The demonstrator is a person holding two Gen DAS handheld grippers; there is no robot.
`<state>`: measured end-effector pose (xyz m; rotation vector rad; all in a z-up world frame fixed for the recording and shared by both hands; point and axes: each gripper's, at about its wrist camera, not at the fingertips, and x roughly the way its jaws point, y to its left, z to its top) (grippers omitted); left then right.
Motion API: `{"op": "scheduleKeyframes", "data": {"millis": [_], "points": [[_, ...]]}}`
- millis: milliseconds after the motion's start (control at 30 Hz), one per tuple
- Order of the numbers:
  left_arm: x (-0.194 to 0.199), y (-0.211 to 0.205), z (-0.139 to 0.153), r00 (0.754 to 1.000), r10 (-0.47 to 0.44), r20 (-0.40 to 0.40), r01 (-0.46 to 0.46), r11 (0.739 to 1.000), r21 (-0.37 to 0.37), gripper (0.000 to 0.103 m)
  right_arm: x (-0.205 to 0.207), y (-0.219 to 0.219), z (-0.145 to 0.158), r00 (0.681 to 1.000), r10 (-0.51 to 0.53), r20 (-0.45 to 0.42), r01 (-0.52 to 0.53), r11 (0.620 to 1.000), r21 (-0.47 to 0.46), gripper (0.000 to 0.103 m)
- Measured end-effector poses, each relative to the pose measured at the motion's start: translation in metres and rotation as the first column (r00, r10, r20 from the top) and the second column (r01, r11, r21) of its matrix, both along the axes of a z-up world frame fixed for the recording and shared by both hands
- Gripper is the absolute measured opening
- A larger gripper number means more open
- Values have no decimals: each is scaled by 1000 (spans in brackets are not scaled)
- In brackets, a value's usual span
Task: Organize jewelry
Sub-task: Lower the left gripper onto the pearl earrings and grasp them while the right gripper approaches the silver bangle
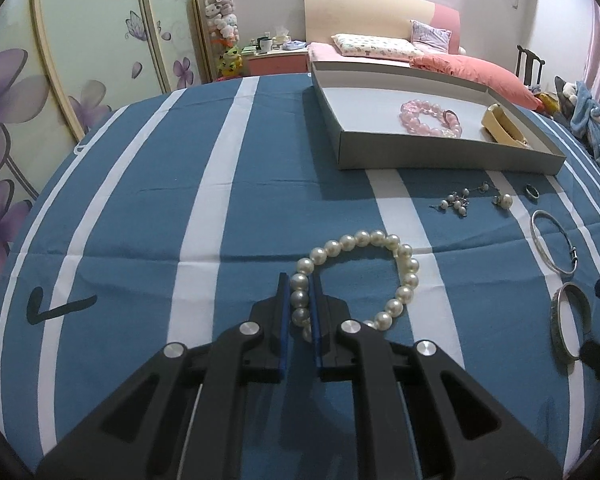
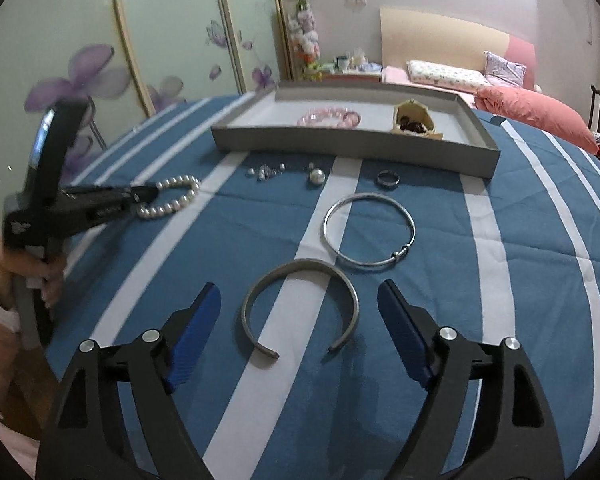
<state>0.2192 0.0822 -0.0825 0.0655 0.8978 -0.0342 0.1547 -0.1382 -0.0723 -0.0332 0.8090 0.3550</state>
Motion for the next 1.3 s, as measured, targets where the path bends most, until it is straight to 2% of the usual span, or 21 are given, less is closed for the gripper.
{"op": "scheduleKeyframes", "data": {"millis": [167,300,367,400,567,700,867,1067,1300], "points": [[-2,1,0,1000,0,0,0,1000,-4,10,9,7,-7,999,4,-31,-6,998,-68,81],[-2,0,0,1000,0,0,0,1000,-6,10,16,5,-9,999,0,-48,-4,997,-74,80],[-2,1,1,1000,0,0,0,1000,-7,10,15,5,-10,998,11,-54,-15,997,-75,68],[-2,0,0,1000,0,0,0,1000,-7,10,14,6,-10,999,11,-49,-15,996,-87,68],[-2,0,1,1000,0,0,0,1000,-6,10,8,-2,-11,999,6,-51,-9,997,-76,68],[-1,1,1,1000,1,1,-1,1000,-6,10,6,-15,-10,998,-40,-46,38,998,-50,68],[-3,3,3,1000,5,9,-4,999,-47,10,3,-35,2,995,-96,13,96,995,25,68],[-13,2,23,995,-2,97,14,992,-124,10,1,-47,17,986,-139,89,131,987,95,68],[-31,-10,59,967,-33,252,80,980,-180,10,-1,-50,26,975,-165,152,143,979,146,68]]}}
